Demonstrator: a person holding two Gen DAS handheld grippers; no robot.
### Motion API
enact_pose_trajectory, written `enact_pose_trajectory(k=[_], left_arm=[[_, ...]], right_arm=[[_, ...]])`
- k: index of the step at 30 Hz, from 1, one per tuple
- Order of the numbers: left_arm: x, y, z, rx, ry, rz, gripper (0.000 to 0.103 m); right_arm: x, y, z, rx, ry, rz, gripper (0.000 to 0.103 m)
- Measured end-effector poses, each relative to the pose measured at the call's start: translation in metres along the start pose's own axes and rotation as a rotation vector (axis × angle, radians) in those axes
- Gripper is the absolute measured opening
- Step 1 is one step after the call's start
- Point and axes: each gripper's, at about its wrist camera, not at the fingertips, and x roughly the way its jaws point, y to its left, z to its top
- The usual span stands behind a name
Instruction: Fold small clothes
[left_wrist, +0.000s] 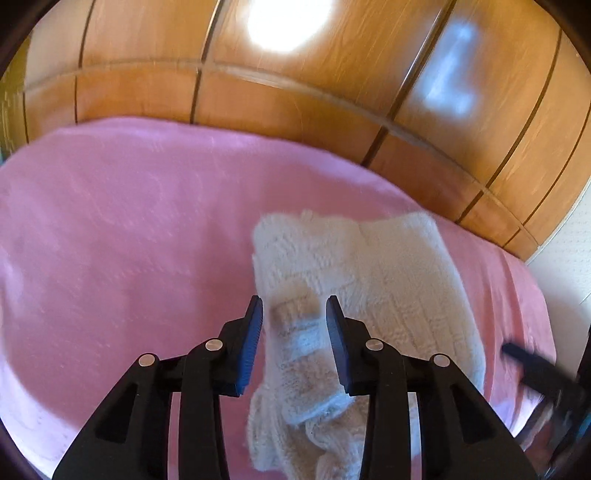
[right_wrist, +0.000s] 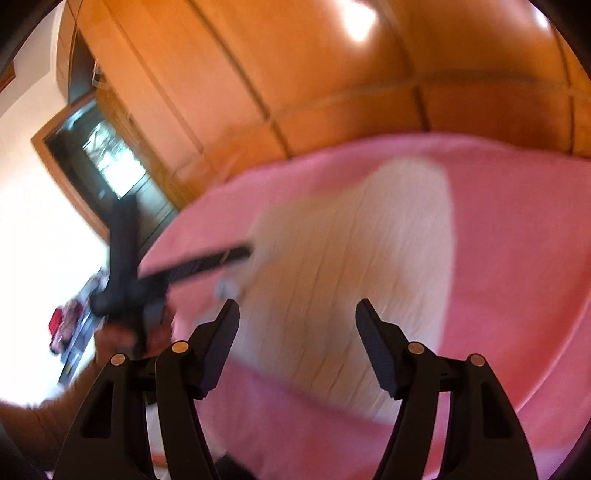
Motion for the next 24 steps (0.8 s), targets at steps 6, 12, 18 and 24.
enact_pose_trajectory(k=[6,12,18,24], left_arm=[[-0.004,0.000,-0.009,0.051,-0.012,0.037,0.034],[0.028,-0.015,-0.031,0.144,0.036,0.178,0.035],[0.014,-0.016,-0.029,0.150,-0.005,0.183,0.052],[0.004,-0.015,-0.033,0.149,-0.016,0.181,0.060]], right_arm=[[0.061,-0.006,0.024,-0.063,0.017,-0.199,0.065],[0.090,-0.018,-0.016,-0.163,-0.018,-0.321,0.069],[0.076,-0.024,-0.015,-0.124,-0.018,-0.277,0.078],[0.061,-0.019,-0.009,-0.098,-0.010,-0.247,0.096]])
